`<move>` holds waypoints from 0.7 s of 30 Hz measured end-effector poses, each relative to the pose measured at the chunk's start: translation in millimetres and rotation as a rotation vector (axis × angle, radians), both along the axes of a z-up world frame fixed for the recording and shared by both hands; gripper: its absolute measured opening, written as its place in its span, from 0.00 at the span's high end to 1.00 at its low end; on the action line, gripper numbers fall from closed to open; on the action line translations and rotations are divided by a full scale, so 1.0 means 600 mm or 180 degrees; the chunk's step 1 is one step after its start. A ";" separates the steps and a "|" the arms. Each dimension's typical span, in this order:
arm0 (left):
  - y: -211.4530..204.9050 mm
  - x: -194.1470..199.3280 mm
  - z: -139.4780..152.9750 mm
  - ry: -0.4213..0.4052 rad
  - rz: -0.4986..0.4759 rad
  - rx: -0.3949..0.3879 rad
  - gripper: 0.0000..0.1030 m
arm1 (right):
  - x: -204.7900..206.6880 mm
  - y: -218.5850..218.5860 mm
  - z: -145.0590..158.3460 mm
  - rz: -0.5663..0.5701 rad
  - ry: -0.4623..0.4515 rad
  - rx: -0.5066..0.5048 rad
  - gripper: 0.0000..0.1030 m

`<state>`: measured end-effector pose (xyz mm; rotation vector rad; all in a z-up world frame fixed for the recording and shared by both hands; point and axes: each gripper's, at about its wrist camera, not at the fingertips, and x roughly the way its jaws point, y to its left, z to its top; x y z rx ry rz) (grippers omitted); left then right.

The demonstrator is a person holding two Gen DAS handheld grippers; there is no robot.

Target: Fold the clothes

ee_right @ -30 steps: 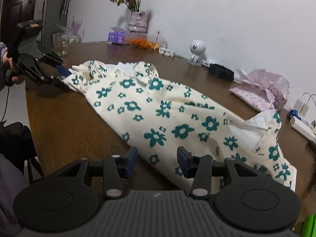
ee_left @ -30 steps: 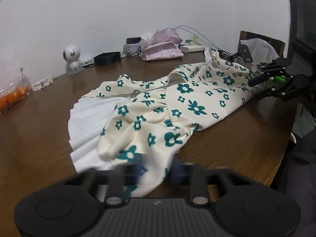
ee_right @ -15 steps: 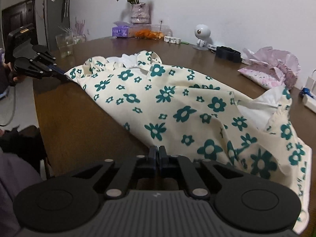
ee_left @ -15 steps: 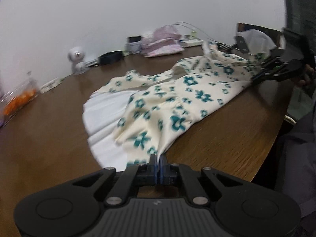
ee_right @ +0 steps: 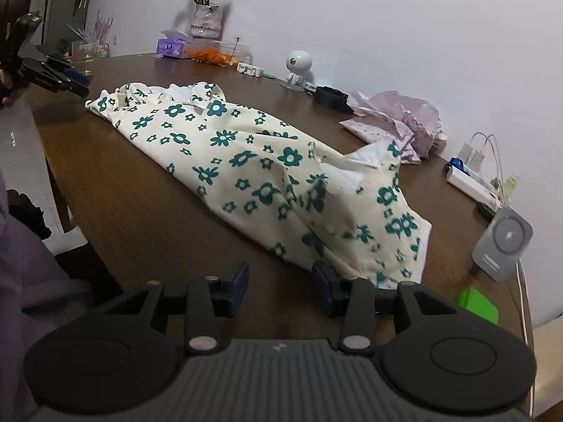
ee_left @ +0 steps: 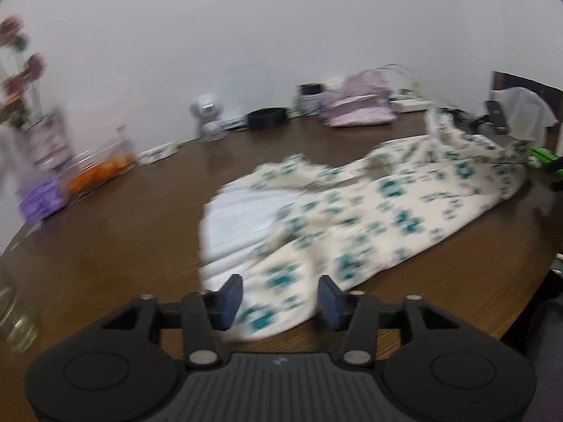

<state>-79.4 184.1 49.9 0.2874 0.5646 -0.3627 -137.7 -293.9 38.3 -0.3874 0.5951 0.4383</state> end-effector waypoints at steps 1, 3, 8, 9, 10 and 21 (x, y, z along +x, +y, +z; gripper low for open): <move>-0.018 0.000 0.002 -0.0024 -0.0023 -0.0019 0.52 | -0.004 -0.006 0.000 -0.0006 0.0003 0.0024 0.65; -0.049 0.005 0.005 -0.0074 0.0032 -0.0136 0.50 | -0.009 -0.019 -0.001 -0.0046 0.0006 0.0131 0.78; -0.097 0.034 0.003 0.0002 0.0246 -0.0548 0.46 | 0.001 -0.036 -0.023 -0.0218 0.0162 0.0212 0.85; -0.103 0.042 -0.002 0.0042 0.0266 -0.0573 0.46 | 0.005 -0.037 -0.025 -0.0257 0.0160 0.0237 0.85; -0.110 0.049 -0.008 0.0086 0.0287 -0.0576 0.45 | 0.010 -0.039 -0.027 -0.0305 0.0149 0.0264 0.85; -0.137 0.075 -0.057 0.0321 0.0435 -0.0299 0.44 | 0.136 -0.045 -0.021 -0.1197 0.0184 0.0509 0.83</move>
